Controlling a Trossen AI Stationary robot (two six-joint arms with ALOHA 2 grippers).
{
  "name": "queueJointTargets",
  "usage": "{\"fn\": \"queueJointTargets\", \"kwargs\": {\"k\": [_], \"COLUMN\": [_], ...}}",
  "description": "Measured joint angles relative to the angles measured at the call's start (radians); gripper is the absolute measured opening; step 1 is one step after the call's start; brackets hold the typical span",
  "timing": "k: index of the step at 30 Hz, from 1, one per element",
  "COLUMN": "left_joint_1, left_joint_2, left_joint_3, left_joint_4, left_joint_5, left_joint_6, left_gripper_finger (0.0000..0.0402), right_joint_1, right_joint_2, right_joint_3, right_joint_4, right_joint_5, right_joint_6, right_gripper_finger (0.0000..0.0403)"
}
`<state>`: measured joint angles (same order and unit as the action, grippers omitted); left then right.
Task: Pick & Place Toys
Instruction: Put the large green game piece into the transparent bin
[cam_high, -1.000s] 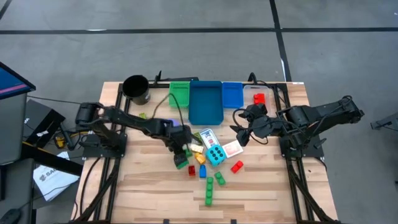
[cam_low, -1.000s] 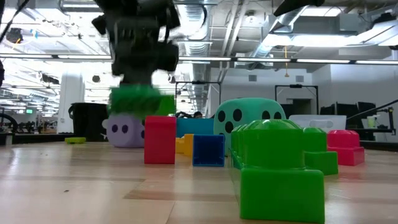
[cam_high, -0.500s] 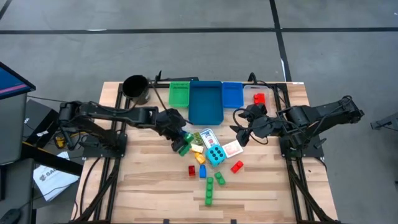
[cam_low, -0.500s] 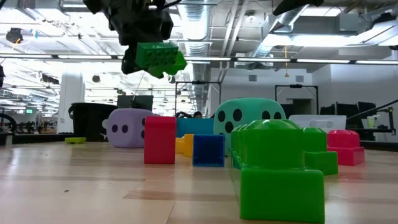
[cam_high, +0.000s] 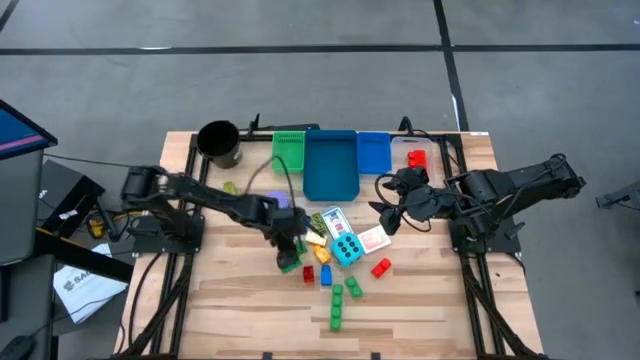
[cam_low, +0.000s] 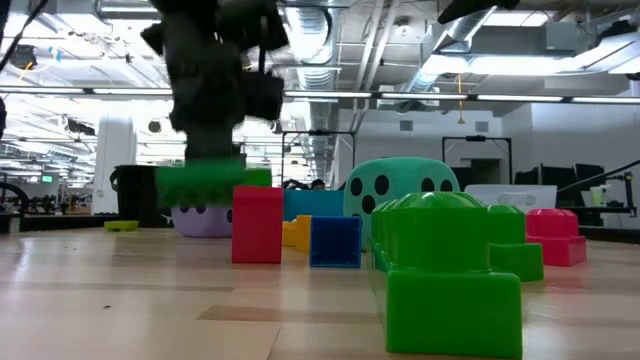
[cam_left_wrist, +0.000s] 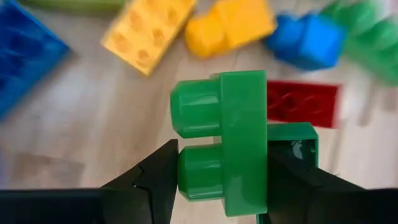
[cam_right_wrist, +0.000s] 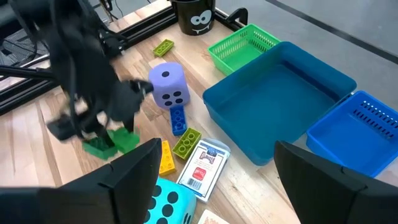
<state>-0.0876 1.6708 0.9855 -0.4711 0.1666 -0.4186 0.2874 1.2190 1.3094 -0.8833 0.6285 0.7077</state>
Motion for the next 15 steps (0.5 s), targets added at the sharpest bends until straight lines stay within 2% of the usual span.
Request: {"fn": "queueJointTargets", "kwargs": {"k": [7, 15], "left_joint_1": [-0.039, -0.047], "left_joint_2": [0.132, 0.132], "left_joint_3": [0.004, 0.002], "left_joint_4": [0.059, 0.078], "left_joint_5": [0.052, 0.05], "left_joint_6": [0.001, -0.001], "left_gripper_finger": [0.0173, 0.0183], "right_joint_1": [0.0, 0.0], "right_joint_2": [0.0, 0.0], "right_joint_3": [0.0, 0.0], "right_joint_4": [0.0, -0.002], "right_joint_5": [0.0, 0.0], "right_joint_6": [0.0, 0.0], "right_gripper_finger": [0.0305, 0.0305]}}
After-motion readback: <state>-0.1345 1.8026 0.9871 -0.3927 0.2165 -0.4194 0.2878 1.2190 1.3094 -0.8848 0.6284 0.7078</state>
